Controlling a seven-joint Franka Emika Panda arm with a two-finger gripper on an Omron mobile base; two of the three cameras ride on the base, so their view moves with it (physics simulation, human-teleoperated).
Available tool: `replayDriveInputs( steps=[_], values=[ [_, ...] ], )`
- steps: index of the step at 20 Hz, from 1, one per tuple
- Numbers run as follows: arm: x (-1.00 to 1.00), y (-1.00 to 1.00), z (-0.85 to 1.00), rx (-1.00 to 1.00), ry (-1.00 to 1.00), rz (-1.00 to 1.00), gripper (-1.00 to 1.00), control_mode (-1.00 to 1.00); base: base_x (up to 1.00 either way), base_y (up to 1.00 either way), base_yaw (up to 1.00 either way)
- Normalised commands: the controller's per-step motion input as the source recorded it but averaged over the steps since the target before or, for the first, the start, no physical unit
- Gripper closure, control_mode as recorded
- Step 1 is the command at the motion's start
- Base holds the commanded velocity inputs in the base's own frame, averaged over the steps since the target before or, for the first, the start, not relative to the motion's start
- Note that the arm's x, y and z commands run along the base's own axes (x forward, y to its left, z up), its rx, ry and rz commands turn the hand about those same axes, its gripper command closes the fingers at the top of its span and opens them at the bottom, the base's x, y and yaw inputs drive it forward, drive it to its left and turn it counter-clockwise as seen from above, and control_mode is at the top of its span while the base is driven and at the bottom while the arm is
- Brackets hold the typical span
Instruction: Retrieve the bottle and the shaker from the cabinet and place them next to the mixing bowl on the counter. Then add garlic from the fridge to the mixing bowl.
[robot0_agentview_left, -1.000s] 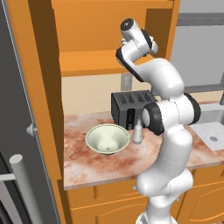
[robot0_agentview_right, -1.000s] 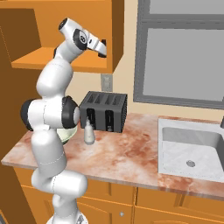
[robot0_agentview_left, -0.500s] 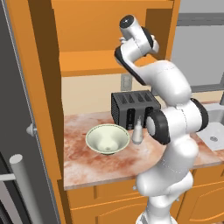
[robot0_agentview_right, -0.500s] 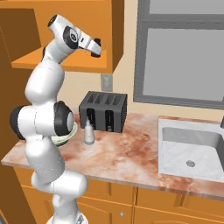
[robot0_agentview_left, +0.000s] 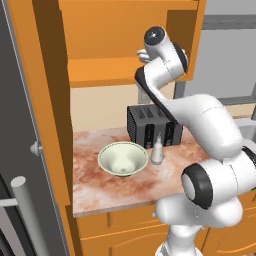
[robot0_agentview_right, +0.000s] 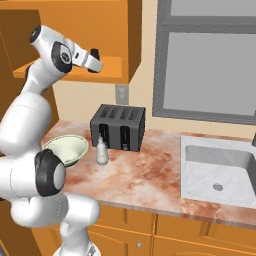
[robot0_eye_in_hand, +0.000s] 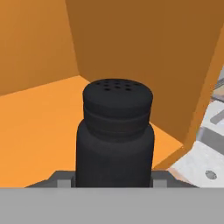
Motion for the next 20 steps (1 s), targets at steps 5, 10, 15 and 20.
replayDriveInputs(
  steps=[5,10,15,20],
  values=[
    [-1.00,0.00,0.00,0.00,-0.04,0.20,1.00,-1.00,0.00,0.00,0.00],
    [-0.99,0.00,-0.03,0.00,0.00,0.25,1.00,-1.00,0.00,0.00,0.00],
    [-0.99,0.00,-0.04,0.00,0.00,0.35,1.00,-1.00,0.00,0.00,0.00],
    [-0.89,0.00,-0.02,0.00,-0.01,0.38,1.00,-1.00,0.00,0.00,0.00]
  ],
)
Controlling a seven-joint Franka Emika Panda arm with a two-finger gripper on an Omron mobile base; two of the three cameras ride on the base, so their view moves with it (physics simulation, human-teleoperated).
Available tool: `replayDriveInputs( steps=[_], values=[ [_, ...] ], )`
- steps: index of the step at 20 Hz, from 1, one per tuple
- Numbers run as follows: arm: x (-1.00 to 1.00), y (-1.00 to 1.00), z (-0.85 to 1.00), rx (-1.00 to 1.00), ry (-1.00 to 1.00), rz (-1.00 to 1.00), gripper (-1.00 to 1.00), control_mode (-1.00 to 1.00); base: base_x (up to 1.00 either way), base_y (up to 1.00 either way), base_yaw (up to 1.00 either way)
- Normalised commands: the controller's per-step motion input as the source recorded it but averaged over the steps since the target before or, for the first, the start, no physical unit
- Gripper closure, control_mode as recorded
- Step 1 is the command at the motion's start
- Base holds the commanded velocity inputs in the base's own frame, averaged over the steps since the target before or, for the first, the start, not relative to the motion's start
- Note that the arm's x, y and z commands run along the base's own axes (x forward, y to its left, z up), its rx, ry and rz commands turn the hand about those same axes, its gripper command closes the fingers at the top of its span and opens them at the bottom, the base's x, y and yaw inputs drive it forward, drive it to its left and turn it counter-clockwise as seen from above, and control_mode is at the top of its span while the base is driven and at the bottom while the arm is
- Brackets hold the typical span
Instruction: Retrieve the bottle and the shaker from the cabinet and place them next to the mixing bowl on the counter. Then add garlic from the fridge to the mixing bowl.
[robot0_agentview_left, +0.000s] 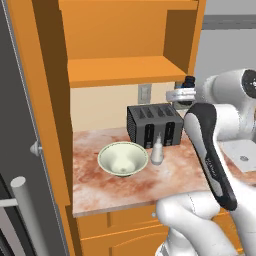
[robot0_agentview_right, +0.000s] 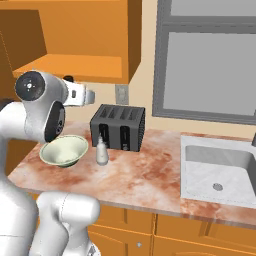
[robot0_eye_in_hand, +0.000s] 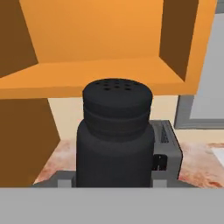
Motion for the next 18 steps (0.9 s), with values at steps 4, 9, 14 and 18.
replayDriveInputs(
  steps=[4,9,14,18],
  values=[
    [-0.42,-0.29,-0.22,0.00,-0.04,0.61,1.00,-1.00,0.00,0.00,0.00],
    [-0.26,-0.05,-0.25,0.00,-0.01,0.81,1.00,-1.00,0.00,0.00,0.00],
    [-0.29,0.00,-0.06,0.00,0.00,0.67,1.00,-1.00,0.00,0.00,0.00],
    [0.00,0.02,-0.09,-0.04,0.00,0.23,1.00,-1.00,0.00,0.00,0.00]
  ],
)
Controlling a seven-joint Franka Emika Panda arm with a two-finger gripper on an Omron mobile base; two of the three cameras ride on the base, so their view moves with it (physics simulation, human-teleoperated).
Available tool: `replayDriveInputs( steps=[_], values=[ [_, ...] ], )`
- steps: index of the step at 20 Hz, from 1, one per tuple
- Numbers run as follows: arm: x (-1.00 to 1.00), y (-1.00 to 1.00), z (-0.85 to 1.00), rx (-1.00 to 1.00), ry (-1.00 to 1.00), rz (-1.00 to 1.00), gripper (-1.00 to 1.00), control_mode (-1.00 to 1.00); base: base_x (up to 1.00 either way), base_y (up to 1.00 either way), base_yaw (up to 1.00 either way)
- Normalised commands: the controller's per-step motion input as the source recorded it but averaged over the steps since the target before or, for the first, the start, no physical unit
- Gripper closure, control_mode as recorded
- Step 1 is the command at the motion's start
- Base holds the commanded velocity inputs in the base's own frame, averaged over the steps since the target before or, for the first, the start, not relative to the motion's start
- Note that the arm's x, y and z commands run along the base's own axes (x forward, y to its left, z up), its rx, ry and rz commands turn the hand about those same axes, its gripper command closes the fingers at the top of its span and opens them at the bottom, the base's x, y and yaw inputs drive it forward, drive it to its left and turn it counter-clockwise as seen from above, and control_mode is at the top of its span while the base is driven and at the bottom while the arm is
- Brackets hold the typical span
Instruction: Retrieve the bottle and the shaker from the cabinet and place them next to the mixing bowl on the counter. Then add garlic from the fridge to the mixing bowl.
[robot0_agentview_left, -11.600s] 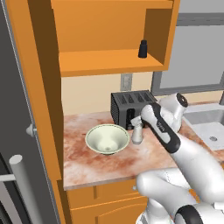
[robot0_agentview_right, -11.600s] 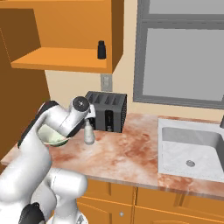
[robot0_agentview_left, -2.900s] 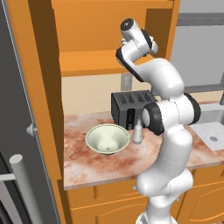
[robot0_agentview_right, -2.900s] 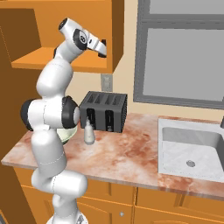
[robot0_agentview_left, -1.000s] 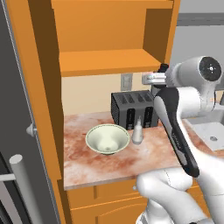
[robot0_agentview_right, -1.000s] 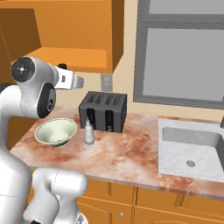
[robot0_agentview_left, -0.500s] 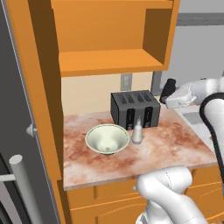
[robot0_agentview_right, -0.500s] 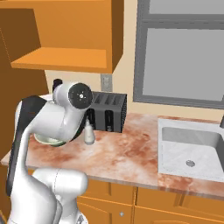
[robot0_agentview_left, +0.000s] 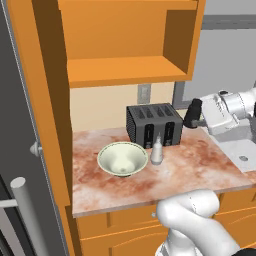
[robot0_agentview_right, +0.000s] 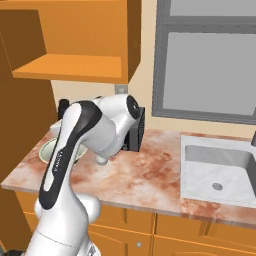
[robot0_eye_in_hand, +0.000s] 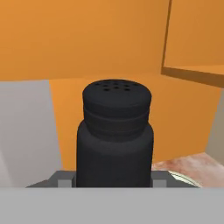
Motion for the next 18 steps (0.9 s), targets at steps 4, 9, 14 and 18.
replayDriveInputs(
  steps=[4,9,14,18],
  values=[
    [0.00,0.06,-0.71,-0.03,0.00,0.01,1.00,-1.00,0.00,0.00,0.00],
    [0.04,0.08,-1.00,-0.02,0.00,0.00,1.00,-1.00,0.00,0.00,0.00],
    [0.07,0.00,-0.79,0.00,0.00,0.00,1.00,-1.00,0.00,0.00,0.00],
    [0.07,0.00,-0.60,0.00,0.00,0.04,1.00,-1.00,0.00,0.00,0.00]
  ],
)
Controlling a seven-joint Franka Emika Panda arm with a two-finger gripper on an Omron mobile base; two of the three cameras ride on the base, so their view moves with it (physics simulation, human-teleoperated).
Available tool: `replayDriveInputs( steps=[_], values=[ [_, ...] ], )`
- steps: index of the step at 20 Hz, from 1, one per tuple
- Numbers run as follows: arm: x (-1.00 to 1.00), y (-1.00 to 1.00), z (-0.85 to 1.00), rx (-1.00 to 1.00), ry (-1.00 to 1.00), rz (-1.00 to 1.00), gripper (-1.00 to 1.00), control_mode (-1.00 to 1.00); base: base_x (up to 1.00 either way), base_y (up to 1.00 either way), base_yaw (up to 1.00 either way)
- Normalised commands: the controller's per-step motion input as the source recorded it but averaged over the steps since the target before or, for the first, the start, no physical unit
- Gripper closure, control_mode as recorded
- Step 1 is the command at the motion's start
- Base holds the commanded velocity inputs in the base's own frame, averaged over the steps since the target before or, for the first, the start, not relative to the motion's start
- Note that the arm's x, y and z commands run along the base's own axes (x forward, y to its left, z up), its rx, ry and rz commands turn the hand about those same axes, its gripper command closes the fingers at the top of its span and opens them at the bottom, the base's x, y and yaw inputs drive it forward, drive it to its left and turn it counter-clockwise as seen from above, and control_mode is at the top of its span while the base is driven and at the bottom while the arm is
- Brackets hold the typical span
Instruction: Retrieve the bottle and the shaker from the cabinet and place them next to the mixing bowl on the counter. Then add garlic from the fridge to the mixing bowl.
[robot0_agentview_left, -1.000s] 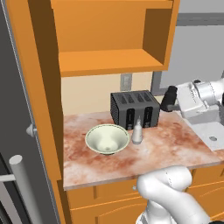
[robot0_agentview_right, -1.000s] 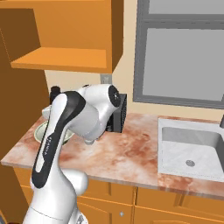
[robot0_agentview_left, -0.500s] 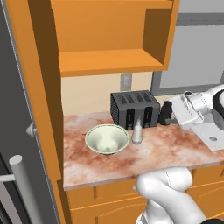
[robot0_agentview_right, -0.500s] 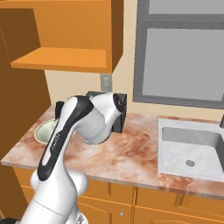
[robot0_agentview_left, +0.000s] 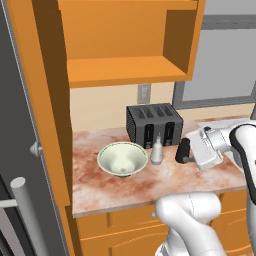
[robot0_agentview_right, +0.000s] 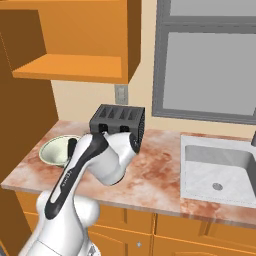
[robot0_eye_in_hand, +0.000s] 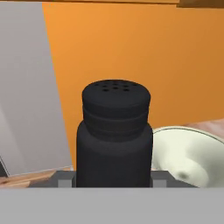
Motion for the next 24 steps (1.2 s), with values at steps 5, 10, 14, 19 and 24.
replayDriveInputs(
  steps=[5,10,14,19,24],
  values=[
    [0.26,0.00,-0.56,0.00,0.00,0.06,1.00,-1.00,0.00,0.00,0.00],
    [0.32,-0.01,-0.20,0.00,0.01,0.04,1.00,-1.00,0.00,0.00,0.00],
    [0.23,0.00,0.00,0.00,0.02,0.00,1.00,-1.00,0.00,0.00,0.00],
    [0.28,0.00,0.00,0.00,0.04,0.00,1.00,-1.00,0.00,0.00,0.00],
    [0.36,0.00,-0.03,0.00,0.06,0.00,1.00,-1.00,0.00,0.00,0.00]
  ],
)
